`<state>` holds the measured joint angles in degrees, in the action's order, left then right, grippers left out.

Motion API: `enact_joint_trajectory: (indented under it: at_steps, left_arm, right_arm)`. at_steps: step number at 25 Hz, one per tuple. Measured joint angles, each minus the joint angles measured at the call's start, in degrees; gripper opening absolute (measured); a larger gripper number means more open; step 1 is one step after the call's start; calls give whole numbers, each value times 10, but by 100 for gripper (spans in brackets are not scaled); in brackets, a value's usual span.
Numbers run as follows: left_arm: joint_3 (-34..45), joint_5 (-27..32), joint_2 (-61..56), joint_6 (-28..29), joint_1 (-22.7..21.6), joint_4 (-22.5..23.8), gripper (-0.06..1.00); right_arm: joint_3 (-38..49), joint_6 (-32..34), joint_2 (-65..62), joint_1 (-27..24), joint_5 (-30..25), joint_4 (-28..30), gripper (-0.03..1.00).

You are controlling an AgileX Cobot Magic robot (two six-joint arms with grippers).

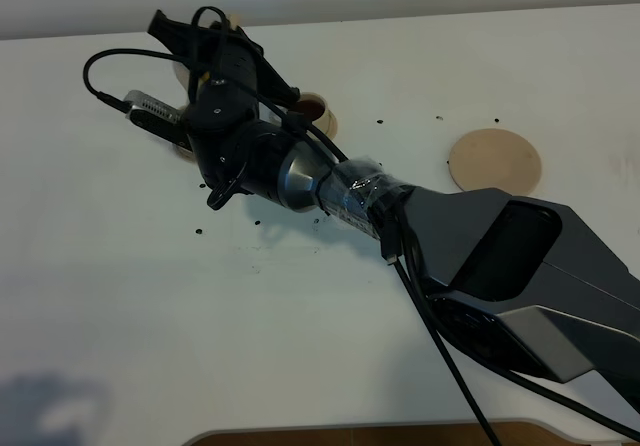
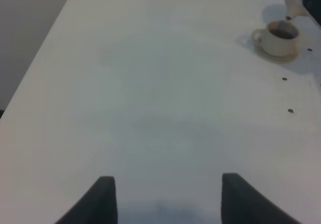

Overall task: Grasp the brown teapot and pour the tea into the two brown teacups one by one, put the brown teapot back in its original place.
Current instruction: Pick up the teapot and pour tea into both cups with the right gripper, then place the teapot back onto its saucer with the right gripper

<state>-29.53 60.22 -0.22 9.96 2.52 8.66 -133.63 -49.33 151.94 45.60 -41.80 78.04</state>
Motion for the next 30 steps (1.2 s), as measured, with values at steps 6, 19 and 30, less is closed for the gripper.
enact_joint_trajectory:
  at_steps: [6,19,30]
  left_arm:
    - [0,0,0,0,0,0,50]
    - [0,0,0,0,0,0,50]
    - [0,0,0,0,0,0,50]
  right_arm:
    - [0,48,0,0,-20,-44,11]
    - [0,139,-34,2,-118,-192,11]
    - [0,216,-114,5,-233,-418,11]
